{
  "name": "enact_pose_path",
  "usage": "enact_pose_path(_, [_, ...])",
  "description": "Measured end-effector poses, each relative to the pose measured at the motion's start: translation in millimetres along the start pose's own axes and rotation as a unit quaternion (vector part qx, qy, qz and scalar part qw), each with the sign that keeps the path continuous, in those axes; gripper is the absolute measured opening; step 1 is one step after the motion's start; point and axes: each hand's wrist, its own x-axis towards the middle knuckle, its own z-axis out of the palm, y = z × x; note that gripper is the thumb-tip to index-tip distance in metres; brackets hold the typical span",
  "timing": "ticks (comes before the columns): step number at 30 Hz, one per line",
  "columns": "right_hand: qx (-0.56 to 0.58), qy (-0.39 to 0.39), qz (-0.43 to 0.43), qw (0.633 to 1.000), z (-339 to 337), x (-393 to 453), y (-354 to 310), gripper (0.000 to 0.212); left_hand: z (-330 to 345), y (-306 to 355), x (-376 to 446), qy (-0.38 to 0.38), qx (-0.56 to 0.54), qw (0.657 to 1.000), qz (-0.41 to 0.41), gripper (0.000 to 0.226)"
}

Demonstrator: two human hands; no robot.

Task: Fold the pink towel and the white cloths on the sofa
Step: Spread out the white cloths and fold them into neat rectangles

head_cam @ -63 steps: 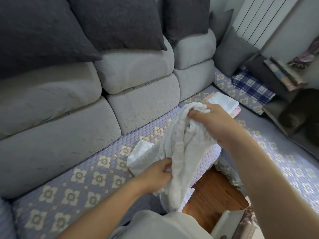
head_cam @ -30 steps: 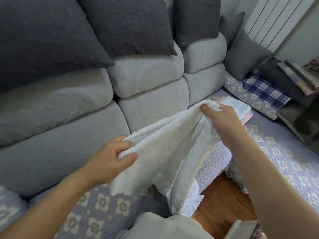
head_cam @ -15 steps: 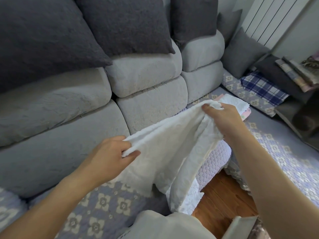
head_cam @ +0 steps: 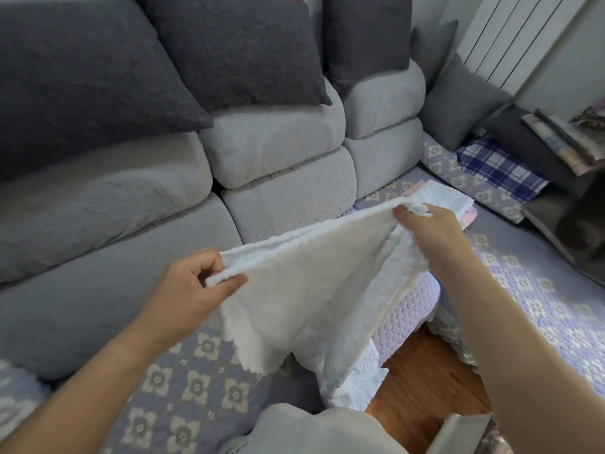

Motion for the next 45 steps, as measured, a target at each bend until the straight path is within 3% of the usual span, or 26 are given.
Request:
enact_pose_path(3, [-0.024,-0.004,-0.009,1.0,2.1,-0.6,2.9,0.014,0.9,4.9,3.1,-0.011,0.087,0.986,0.145,0.048])
enact_pose_path(6, [-0.033,-0.001,-0.01,0.999,-1.6,1.1,6.3,0.011,-8.5,11.2,2.5,-0.148,0.194,0.941,0.235,0.041])
enact_pose_path(9, [-0.036,0.005,-0.003,0.999,-4.6,4.3,9.6,0.013,-7.1,21.4,-7.5,-0.265,0.208,0.913,0.229,0.033])
enact_pose_path(12, [-0.035,0.002,0.001,0.999,-4.8,5.4,10.2,0.017,5.0,24.7,-15.3,-0.291,0.132,0.927,0.197,0.039])
enact_pose_path(14, [-0.023,0.003,0.0,1.0,-5.6,5.3,9.9,0.015,15.4,19.2,-17.2,-0.248,0.097,0.952,0.154,0.042])
enact_pose_path(16, [-0.013,0.0,-0.001,1.0,-5.5,3.4,9.5,0.012,27.7,8.8,-20.3,-0.238,0.064,0.968,0.052,0.028])
enact_pose_path(17, [-0.009,-0.005,-0.003,1.0,-5.0,2.5,9.2,0.011,35.9,1.3,-25.0,-0.26,0.054,0.964,-0.007,0.018])
enact_pose_path(19, [0.002,-0.013,-0.011,1.0,-2.7,0.1,7.6,0.015,60.9,-8.0,-41.3,-0.319,0.042,0.942,-0.09,0.031])
enact_pose_path(21, [0.013,-0.019,-0.015,1.0,0.3,-2.0,5.5,0.018,94.3,-6.2,-58.9,-0.33,0.001,0.935,-0.127,0.034])
enact_pose_path(24, [0.025,-0.025,-0.013,0.999,2.9,-4.3,3.0,0.02,146.1,-12.7,-75.8,-0.275,-0.089,0.934,-0.209,0.039])
enact_pose_path(26, [0.027,-0.028,-0.01,0.999,2.5,-4.9,3.6,0.021,173.7,-20.9,-79.2,-0.248,-0.114,0.925,-0.264,0.029])
enact_pose_path(29, [0.036,-0.036,-0.009,0.999,1.7,-5.8,4.9,0.013,195.1,-36.7,-80.8,-0.201,-0.213,0.88,-0.375,0.04])
enact_pose_path(31, [0.031,-0.033,-0.014,0.999,1.3,-6.8,4.9,0.014,197.2,-43.7,-77.9,-0.124,-0.273,0.843,-0.446,0.029])
enact_pose_path(32, [0.022,-0.043,-0.02,0.999,0.6,-8.5,4.4,0.013,196.5,-49.3,-76.7,-0.09,-0.267,0.85,-0.445,0.023])
enact_pose_path(35, [-0.006,-0.119,-0.043,0.992,-2.6,-19.0,3.4,0.014,190.2,-67.1,-67.6,-0.079,-0.023,0.959,-0.271,0.031])
enact_pose_path(36, [-0.016,-0.145,-0.052,0.988,-3.4,-24.3,2.8,0.018,187.4,-69.1,-63.4,-0.072,0.077,0.977,-0.183,0.036])
enact_pose_path(39, [-0.042,-0.184,-0.091,0.978,-3.8,-37.0,-1.4,0.033,184.6,-72.9,-50.5,-0.069,0.219,0.973,0.037,0.009])
enact_pose_path(41, [-0.047,-0.189,-0.105,0.975,-4.0,-42.6,-7.2,0.038,183.8,-67.4,-45.8,-0.116,0.234,0.961,0.093,0.005])
enact_pose_path(45, [-0.024,-0.219,-0.11,0.969,-7.6,-47.1,-15.9,0.028,198.9,-48.8,-56.6,-0.162,0.242,0.941,0.175,0.01])
